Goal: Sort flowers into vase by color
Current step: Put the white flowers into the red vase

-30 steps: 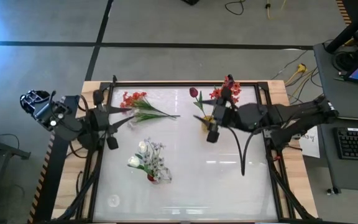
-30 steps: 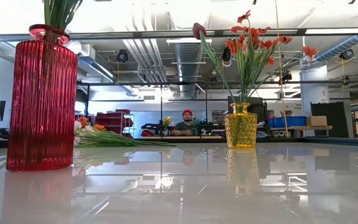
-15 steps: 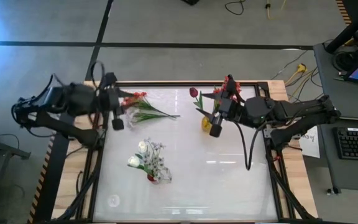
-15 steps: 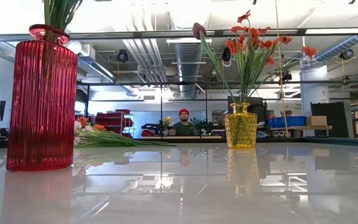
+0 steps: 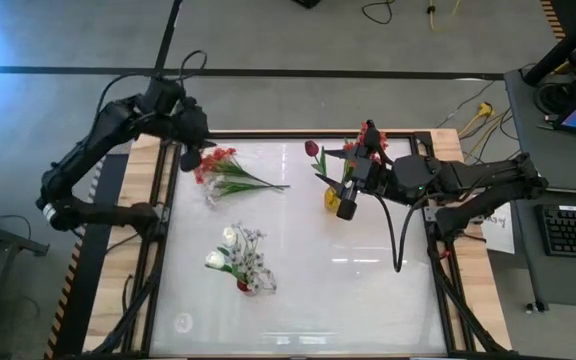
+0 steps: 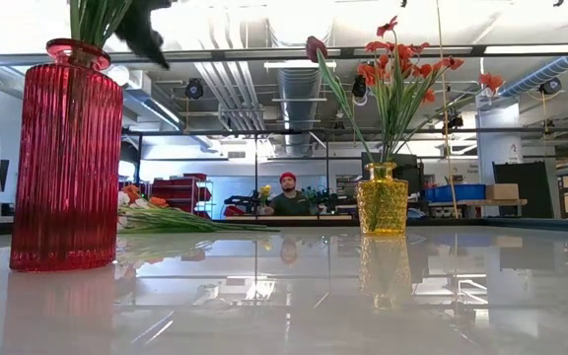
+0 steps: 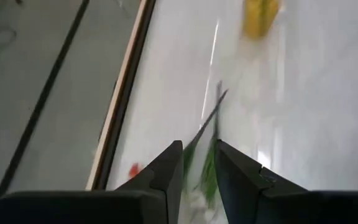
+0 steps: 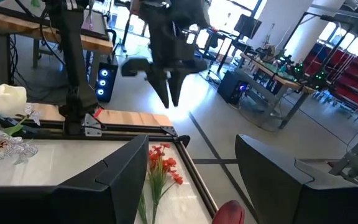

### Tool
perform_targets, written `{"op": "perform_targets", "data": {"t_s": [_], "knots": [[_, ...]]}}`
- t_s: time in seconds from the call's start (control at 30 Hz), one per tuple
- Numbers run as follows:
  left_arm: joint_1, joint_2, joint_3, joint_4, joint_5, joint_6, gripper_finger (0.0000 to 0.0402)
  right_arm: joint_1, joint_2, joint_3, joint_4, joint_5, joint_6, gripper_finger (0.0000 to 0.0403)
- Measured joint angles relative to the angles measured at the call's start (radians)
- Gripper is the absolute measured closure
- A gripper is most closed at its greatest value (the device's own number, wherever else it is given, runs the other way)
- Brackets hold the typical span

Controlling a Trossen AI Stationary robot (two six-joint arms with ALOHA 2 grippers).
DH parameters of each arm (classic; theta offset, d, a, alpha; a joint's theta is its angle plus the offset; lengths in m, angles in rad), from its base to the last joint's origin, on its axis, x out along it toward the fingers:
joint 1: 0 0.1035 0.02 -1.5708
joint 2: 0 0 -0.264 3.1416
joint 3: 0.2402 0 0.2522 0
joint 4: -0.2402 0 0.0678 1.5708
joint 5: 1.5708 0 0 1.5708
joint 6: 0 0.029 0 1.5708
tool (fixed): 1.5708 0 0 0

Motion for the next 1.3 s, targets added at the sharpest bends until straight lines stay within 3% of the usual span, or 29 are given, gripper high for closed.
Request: {"op": "perform_targets", "data": {"t_s": [0.17, 0.5, 1.0, 1.1, 1.23, 1.3], "knots": [[0.061, 0.074, -0.101, 0.0, 0.001, 0.075, 0.0325, 0.0, 0.0, 0.0, -0.003, 0.0, 0.033, 0.017], [-0.018, 0.189, -0.337, 0.211, -0.035, 0.106, 0.0306, 0.0, 0.0, 0.0, -0.023, 0.0, 0.062, 0.017], [-0.076, 0.318, -0.462, 0.391, -0.06, 0.076, 0.0179, 0.0, 0.0, 0.0, -0.03, 0.0, 0.072, 0.017], [-0.096, 0.338, -0.479, 0.424, -0.097, 0.07, 0.0167, 0.0, 0.0, 0.0, -0.03, 0.0, 0.072, 0.017], [-0.124, 0.36, -0.483, 0.472, -0.222, 0.061, 0.0164, 0.0, 0.0, 0.0, -0.031, -0.001, 0.072, 0.017], [-0.136, 0.369, -0.483, 0.47, -0.222, 0.052, 0.0166, 0.0, 0.0, 0.0, -0.032, -0.001, 0.072, 0.017]]}}
